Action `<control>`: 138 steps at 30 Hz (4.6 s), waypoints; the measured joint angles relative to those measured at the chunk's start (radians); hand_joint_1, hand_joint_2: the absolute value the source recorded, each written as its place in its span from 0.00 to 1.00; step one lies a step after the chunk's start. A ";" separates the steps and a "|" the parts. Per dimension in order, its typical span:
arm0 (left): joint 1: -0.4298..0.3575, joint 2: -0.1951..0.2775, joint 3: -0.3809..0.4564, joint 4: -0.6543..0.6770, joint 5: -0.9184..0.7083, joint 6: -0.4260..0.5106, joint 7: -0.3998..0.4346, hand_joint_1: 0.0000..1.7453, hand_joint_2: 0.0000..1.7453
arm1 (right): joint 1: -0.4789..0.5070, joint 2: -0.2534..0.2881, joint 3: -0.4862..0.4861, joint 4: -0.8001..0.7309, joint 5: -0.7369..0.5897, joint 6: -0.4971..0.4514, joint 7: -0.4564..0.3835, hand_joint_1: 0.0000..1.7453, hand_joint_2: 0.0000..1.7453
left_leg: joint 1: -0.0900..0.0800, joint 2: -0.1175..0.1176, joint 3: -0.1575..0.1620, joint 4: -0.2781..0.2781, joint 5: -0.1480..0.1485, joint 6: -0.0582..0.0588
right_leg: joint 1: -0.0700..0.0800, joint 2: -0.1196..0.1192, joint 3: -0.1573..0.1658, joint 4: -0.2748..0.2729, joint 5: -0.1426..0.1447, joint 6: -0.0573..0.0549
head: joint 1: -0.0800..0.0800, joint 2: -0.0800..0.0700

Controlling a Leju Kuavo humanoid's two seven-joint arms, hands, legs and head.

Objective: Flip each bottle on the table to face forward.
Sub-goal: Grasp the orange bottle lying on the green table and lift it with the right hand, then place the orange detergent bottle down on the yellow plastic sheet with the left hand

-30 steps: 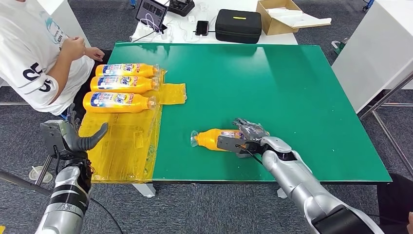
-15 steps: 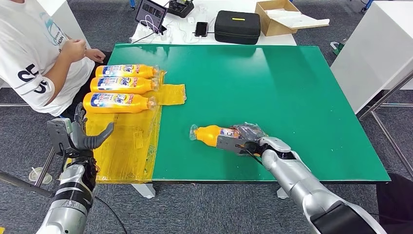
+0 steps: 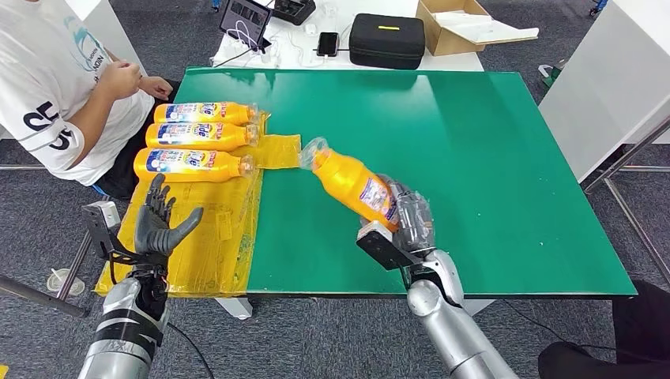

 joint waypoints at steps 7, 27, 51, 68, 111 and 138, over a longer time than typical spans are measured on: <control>0.043 -0.035 -0.088 -0.091 0.116 -0.113 0.065 0.00 1.00 | 0.077 0.066 -0.110 -0.119 0.006 -0.115 -0.091 1.00 1.00 | -0.001 0.000 -0.003 0.000 -0.001 0.000 | -0.001 0.000 -0.002 0.000 0.000 0.000 | 0.000 0.000; 0.049 -0.034 -0.423 -0.113 0.251 -0.282 0.090 0.00 1.00 | 0.000 0.291 -0.042 0.325 -0.069 -0.001 -0.313 1.00 1.00 | 0.000 0.000 -0.004 0.000 0.000 0.000 | 0.000 0.000 -0.004 0.000 0.000 0.000 | 0.000 0.000; 0.022 -0.011 -0.503 -0.043 0.386 -0.340 0.118 1.00 1.00 | -0.088 0.335 0.117 0.476 -0.026 -0.055 -0.232 1.00 1.00 | 0.000 0.000 -0.004 0.000 0.000 0.000 | 0.000 0.000 -0.005 0.000 0.000 0.000 | 0.000 0.000; 0.067 -0.008 -0.478 -0.094 0.444 -0.314 0.153 1.00 1.00 | -0.107 0.339 0.141 0.516 0.000 -0.051 -0.195 1.00 1.00 | 0.000 0.001 -0.005 0.000 0.000 0.000 | 0.000 0.001 -0.006 0.000 0.000 0.000 | 0.000 0.000; -0.122 0.056 -0.254 -0.071 -0.743 0.851 -0.029 1.00 1.00 | 0.098 0.275 0.097 -0.211 -0.263 -0.180 -0.314 0.00 0.00 | 0.000 0.001 -0.007 0.000 0.000 0.000 | 0.000 0.000 -0.008 0.000 0.000 0.000 | 0.000 0.000; -0.225 0.217 -0.479 0.381 -1.186 0.499 0.077 1.00 1.00 | 0.103 0.256 0.087 -0.247 -0.376 -0.066 -0.333 0.00 0.00 | 0.000 0.003 -0.007 0.000 0.000 0.000 | 0.000 0.001 -0.009 0.000 0.000 -0.001 | 0.000 0.000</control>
